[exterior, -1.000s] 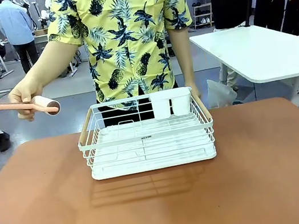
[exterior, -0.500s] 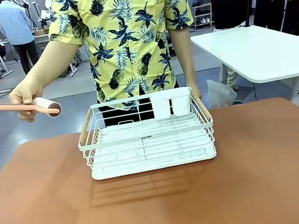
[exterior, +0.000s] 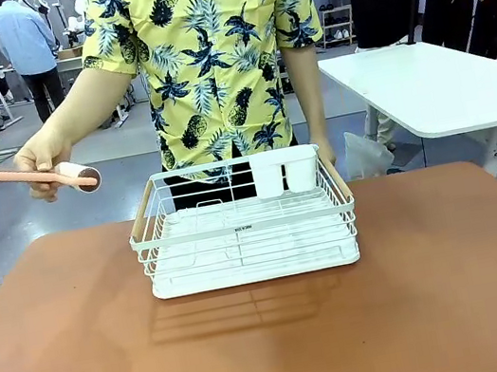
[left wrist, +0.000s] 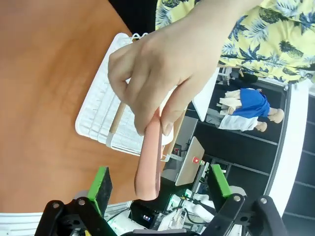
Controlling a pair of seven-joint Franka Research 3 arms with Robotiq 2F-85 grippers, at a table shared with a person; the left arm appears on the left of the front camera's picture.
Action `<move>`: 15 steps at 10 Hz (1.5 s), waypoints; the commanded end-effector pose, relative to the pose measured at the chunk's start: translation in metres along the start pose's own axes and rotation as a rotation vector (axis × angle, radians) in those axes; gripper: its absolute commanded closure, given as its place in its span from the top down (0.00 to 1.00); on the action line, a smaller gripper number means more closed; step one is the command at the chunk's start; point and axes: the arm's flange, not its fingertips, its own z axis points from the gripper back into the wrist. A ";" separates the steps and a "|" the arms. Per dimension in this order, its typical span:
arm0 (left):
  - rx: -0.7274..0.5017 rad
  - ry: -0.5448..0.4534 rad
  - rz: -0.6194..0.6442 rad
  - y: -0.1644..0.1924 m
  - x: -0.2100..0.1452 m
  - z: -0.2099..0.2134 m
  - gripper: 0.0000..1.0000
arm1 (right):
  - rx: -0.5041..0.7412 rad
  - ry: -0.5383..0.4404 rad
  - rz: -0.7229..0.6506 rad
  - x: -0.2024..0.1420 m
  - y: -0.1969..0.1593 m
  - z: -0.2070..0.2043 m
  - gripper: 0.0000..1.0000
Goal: Clean the table.
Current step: Pick up the Lint Roller when the human hands it over.
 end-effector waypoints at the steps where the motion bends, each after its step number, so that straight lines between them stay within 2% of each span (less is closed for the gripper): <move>1: -0.033 -0.031 -0.024 0.006 -0.005 -0.007 1.00 | -0.005 -0.009 0.000 0.000 0.002 0.001 1.00; 10: -0.033 -0.047 0.005 0.011 0.000 -0.025 1.00 | -0.005 -0.009 0.000 0.000 0.002 0.001 1.00; 11: -0.032 -0.047 0.010 0.012 0.001 -0.025 0.96 | -0.005 -0.009 0.000 0.000 0.002 0.001 1.00; 12: -0.032 -0.045 0.015 0.012 0.001 -0.025 0.83 | -0.005 -0.009 0.000 0.000 0.002 0.001 1.00; 13: -0.029 -0.044 0.017 0.013 0.001 -0.026 0.77 | -0.005 -0.009 0.000 0.000 0.002 0.001 1.00; 14: -0.026 -0.042 0.015 0.013 0.001 -0.026 0.63 | -0.005 -0.009 0.000 0.000 0.002 0.001 1.00; 15: -0.026 -0.041 0.011 0.012 0.000 -0.027 0.77 | -0.005 -0.009 0.000 0.000 0.002 0.001 1.00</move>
